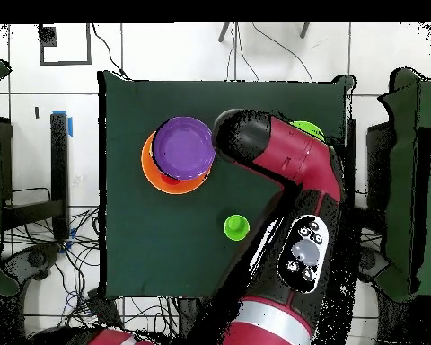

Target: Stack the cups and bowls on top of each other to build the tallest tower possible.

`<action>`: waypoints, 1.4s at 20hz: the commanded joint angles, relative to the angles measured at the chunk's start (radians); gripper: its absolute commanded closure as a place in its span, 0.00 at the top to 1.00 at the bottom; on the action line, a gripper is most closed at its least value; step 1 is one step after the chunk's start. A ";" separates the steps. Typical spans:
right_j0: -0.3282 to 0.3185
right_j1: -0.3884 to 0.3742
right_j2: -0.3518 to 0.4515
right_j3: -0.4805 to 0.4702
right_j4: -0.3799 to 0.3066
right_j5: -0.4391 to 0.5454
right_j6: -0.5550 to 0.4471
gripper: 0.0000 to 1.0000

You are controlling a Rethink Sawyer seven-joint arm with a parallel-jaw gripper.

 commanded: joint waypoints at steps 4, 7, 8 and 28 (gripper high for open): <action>-0.012 -0.107 0.135 0.162 -0.105 0.075 -0.174 1.00; -0.035 -0.117 0.155 0.181 -0.104 0.062 -0.192 1.00; -0.043 -0.119 0.163 0.190 -0.103 0.052 -0.196 1.00; -0.160 -0.185 0.288 0.250 -0.202 0.023 -0.206 1.00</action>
